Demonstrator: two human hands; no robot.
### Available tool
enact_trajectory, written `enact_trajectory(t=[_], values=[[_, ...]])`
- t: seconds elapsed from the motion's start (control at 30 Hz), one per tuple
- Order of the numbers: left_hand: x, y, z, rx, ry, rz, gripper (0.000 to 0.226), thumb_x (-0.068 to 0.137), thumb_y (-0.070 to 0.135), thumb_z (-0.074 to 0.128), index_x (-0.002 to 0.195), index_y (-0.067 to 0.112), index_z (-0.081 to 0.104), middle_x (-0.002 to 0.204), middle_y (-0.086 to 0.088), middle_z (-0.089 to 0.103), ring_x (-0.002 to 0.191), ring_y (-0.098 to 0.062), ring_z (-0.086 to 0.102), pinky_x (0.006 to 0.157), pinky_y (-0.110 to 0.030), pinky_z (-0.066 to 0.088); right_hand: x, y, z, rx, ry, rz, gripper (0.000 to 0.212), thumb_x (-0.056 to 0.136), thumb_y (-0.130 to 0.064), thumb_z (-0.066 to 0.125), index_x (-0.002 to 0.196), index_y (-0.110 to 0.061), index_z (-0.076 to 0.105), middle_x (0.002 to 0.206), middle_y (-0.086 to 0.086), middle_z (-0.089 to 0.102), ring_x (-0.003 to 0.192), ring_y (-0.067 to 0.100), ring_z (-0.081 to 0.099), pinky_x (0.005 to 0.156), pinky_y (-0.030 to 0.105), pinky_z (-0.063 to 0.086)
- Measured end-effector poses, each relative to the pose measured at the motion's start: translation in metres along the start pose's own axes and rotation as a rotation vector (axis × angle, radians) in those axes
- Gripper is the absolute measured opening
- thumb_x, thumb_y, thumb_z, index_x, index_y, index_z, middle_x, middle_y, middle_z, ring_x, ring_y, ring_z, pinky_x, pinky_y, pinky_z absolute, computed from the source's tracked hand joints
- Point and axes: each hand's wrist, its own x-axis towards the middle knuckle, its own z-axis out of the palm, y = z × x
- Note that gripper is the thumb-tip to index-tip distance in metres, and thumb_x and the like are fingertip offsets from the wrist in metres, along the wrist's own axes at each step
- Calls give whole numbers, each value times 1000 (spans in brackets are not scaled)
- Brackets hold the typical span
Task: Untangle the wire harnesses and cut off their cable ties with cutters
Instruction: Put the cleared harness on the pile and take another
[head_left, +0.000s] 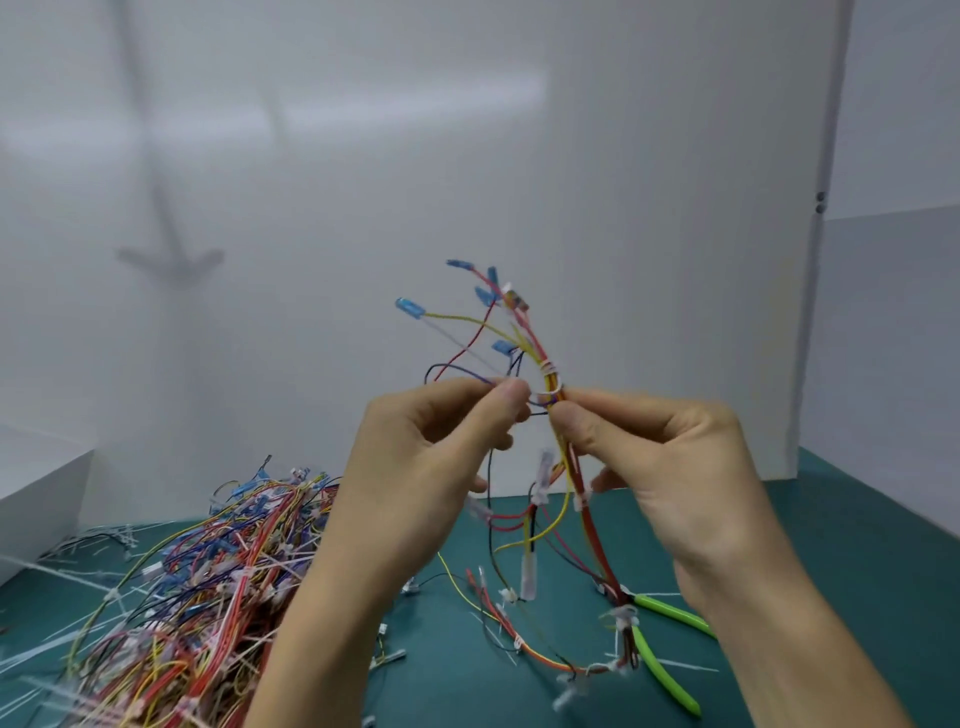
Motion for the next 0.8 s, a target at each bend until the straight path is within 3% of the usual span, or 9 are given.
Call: enact_trajectory(t=[0.17, 0.27, 0.37, 0.43, 0.5, 0.6, 0.7, 0.8], values=[[-2, 0, 8, -103, 65, -3, 6, 83, 20, 74, 81, 22, 80, 77, 3, 77, 72, -5, 72, 56, -16, 53, -8, 3, 12, -244, -108, -135, 15, 83, -25, 76, 94, -35, 80, 81, -17, 76, 79, 2, 70, 61, 9, 47], [-1, 0, 3, -172, 112, -10, 11, 75, 25, 75, 85, 21, 79, 80, 1, 78, 75, -11, 74, 59, -16, 54, -7, 3, 8, -278, -149, -123, 20, 90, -18, 70, 98, -34, 78, 88, -18, 75, 86, 3, 68, 62, 15, 51], [-1, 1, -1, -230, 168, -6, 19, 71, 28, 72, 87, 20, 79, 82, -2, 78, 73, -13, 73, 62, -17, 55, -3, 4, 2, -332, -188, -50, 12, 86, -27, 72, 97, -31, 74, 93, -18, 73, 90, 1, 67, 68, 18, 53], [0, 1, -3, -251, 186, 11, 20, 73, 28, 70, 89, 20, 78, 85, -2, 78, 73, -15, 73, 62, -17, 54, -1, 8, -4, -447, -288, 55, 20, 81, -33, 74, 101, -31, 71, 96, -21, 72, 91, -4, 67, 78, 18, 54], [0, 1, -4, -266, 205, 24, 17, 76, 26, 68, 89, 20, 78, 86, -1, 78, 73, -13, 73, 61, -16, 54, 0, 12, -6, -500, -392, 162, 20, 82, -28, 76, 101, -29, 73, 95, -20, 74, 91, -3, 69, 88, 29, 57], [0, 0, -5, -285, 211, 37, 18, 80, 24, 66, 93, 18, 76, 88, 1, 78, 73, -7, 71, 62, -16, 53, -1, 13, -4, -434, -384, 187, 13, 86, -25, 75, 98, -28, 76, 90, -11, 77, 84, 7, 74, 82, 37, 61], [0, 1, -4, -287, 192, 37, 19, 81, 23, 65, 96, 17, 75, 89, 0, 78, 75, -10, 72, 63, -16, 54, -3, 9, 2, -366, -353, 103, 14, 88, -36, 71, 102, -34, 74, 92, -14, 76, 79, 7, 74, 68, 23, 59], [0, 1, 1, -301, 153, 25, 18, 80, 21, 66, 95, 16, 76, 89, -1, 78, 74, -12, 72, 64, -18, 55, -7, 7, 10, -403, -361, 41, 20, 89, -47, 67, 106, -38, 73, 93, -15, 75, 86, 7, 72, 76, 31, 60]])
